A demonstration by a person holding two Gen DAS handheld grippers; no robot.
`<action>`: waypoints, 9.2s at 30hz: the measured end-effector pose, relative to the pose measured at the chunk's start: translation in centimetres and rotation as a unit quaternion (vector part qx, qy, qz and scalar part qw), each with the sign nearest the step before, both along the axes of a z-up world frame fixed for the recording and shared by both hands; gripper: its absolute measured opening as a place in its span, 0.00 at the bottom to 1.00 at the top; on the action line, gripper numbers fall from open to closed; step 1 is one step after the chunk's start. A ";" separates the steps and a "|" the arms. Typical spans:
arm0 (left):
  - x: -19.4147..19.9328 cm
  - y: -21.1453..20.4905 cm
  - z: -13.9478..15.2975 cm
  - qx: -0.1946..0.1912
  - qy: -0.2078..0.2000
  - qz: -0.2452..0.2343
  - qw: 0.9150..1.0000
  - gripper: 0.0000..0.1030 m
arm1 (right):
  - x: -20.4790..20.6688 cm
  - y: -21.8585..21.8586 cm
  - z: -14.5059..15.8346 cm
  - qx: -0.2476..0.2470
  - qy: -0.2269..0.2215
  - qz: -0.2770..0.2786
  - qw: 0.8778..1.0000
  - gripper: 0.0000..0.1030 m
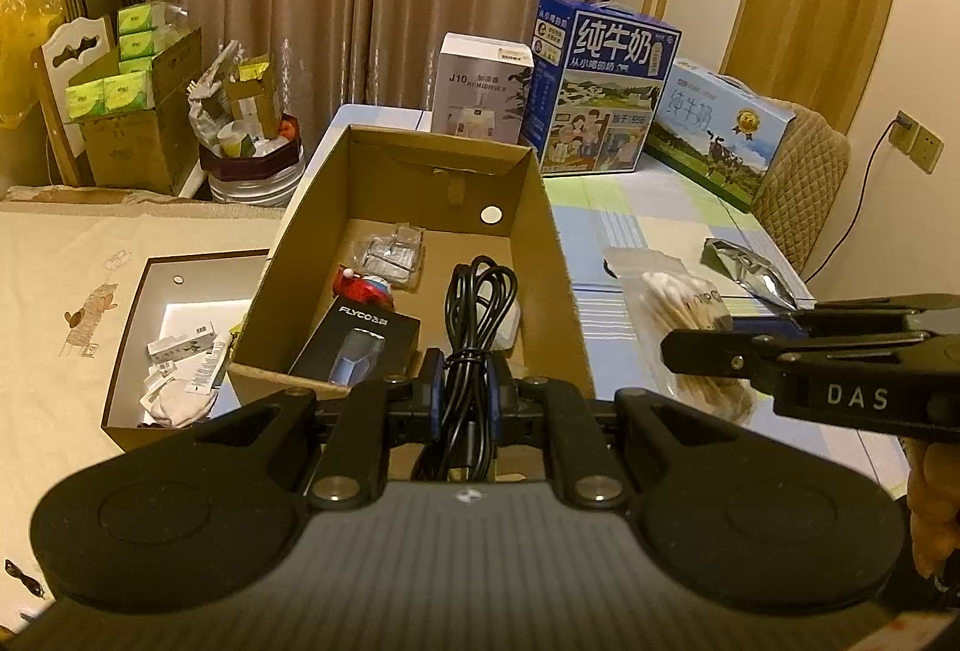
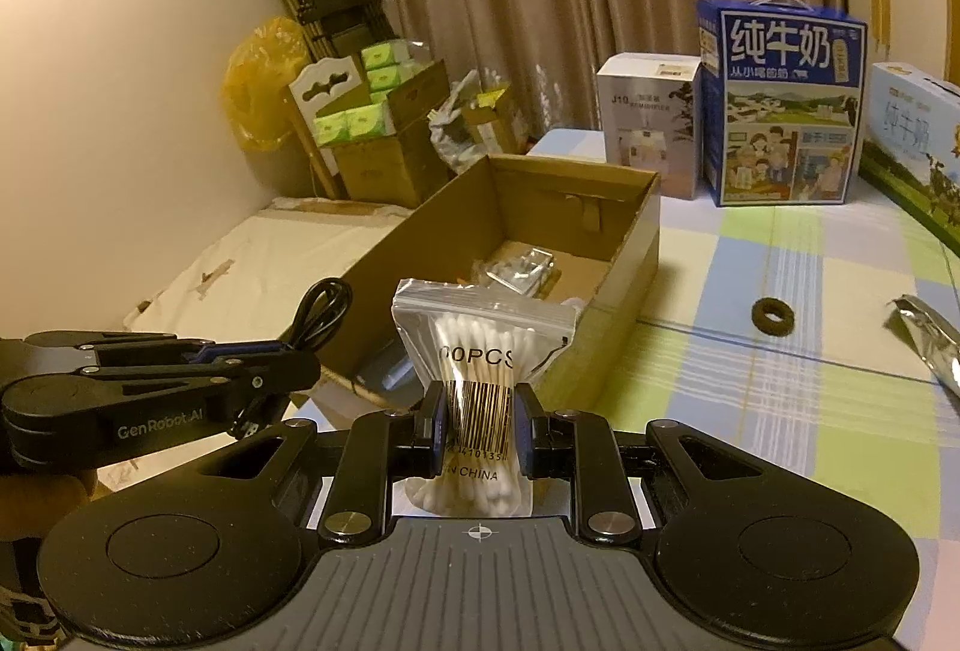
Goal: Organize objects
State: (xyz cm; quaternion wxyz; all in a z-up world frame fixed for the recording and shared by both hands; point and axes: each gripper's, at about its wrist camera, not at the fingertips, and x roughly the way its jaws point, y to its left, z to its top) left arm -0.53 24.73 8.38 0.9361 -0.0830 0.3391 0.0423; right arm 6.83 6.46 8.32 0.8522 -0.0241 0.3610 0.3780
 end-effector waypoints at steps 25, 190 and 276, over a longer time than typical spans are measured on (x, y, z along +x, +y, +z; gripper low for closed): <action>8.1 5.1 -2.4 0.007 0.036 -0.002 0.999 0.10 | 8.2 4.4 -3.3 0.008 0.047 -0.028 0.998 0.19; 32.4 -18.9 -18.9 0.017 0.063 -0.116 0.991 0.15 | 26.9 -22.0 -14.2 -0.088 0.062 -0.144 0.984 0.33; 3.4 -17.3 -4.1 -0.027 -0.007 -0.095 0.995 0.15 | -1.6 -21.0 -3.2 0.026 0.054 -0.189 0.980 0.33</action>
